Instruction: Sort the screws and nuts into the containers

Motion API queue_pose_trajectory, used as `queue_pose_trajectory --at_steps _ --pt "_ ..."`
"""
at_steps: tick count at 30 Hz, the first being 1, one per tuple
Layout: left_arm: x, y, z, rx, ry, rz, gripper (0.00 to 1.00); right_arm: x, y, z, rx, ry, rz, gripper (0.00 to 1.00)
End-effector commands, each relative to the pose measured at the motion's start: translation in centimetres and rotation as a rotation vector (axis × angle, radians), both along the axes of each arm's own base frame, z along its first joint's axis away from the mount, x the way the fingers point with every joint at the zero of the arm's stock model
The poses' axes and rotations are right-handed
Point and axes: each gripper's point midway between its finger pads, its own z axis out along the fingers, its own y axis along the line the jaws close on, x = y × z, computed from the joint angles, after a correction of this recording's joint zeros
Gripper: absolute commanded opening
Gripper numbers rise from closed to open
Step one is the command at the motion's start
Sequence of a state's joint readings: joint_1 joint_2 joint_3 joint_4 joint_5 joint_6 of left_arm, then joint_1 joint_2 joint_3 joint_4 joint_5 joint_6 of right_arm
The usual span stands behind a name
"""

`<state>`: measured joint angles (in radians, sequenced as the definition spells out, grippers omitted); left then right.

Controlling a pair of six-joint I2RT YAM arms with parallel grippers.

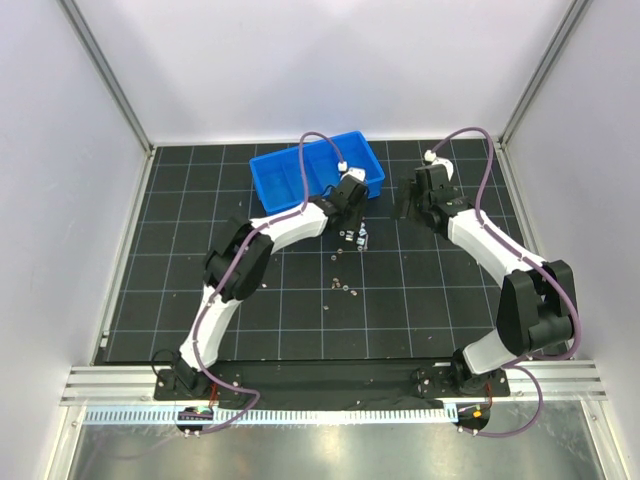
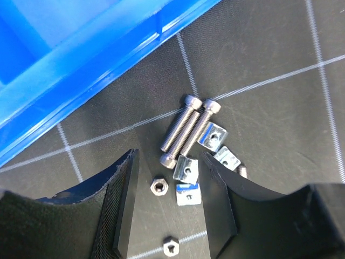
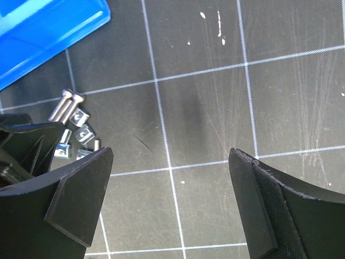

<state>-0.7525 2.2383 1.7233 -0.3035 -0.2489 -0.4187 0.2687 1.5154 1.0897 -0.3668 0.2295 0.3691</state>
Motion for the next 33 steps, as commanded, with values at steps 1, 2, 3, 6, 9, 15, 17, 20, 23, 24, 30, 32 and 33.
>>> queue_pose_trajectory --at_steps 1,2,3,6,9,15,17,20,23,24,30,32,33 --pt "1.0 -1.3 0.9 -0.020 -0.032 -0.018 0.52 0.3 -0.8 1.8 -0.005 -0.059 -0.027 0.96" --pt "1.0 -1.2 0.7 -0.014 -0.027 -0.016 0.51 0.3 -0.9 1.8 -0.006 -0.059 -0.029 0.96" --pt "1.1 -1.2 0.6 -0.010 -0.023 -0.013 0.50 0.2 -1.0 1.8 -0.006 -0.059 -0.029 0.96" --pt "1.0 -1.2 -0.3 0.003 -0.003 -0.014 0.43 0.1 -1.0 1.7 -0.011 -0.056 -0.027 0.96" --pt "0.9 -1.2 -0.7 0.010 0.004 -0.014 0.35 0.0 -1.2 1.6 -0.016 -0.055 -0.031 0.96" --pt "0.6 -1.0 -0.9 0.012 0.014 -0.013 0.10 -0.1 -1.4 1.4 -0.020 -0.047 -0.035 0.96" --pt "0.5 -1.0 -0.6 0.008 0.013 -0.017 0.08 -0.1 -1.4 1.3 -0.020 -0.045 -0.035 0.96" --pt "0.5 -1.2 0.0 -0.007 0.007 -0.028 0.06 -0.1 -1.5 1.2 -0.021 -0.044 -0.036 0.96" --pt "0.5 -1.3 1.2 -0.025 -0.006 -0.032 0.06 -0.1 -1.5 1.3 -0.021 -0.045 -0.039 0.96" --pt "0.5 -1.5 2.0 -0.037 -0.017 -0.035 0.05 -0.2 -1.6 1.2 -0.022 -0.043 -0.041 0.96" --pt "0.7 -1.7 5.7 -0.097 -0.071 -0.022 0.05 -0.3 -1.9 1.8 -0.023 -0.059 -0.052 0.96" --pt "0.8 -1.9 7.2 -0.122 -0.087 -0.023 0.05 -0.3 -1.9 1.8 -0.023 -0.059 -0.052 0.96" --pt "0.8 -1.8 7.4 -0.127 -0.088 -0.019 0.05 -0.3 -2.1 1.8 -0.025 -0.058 -0.056 0.96"
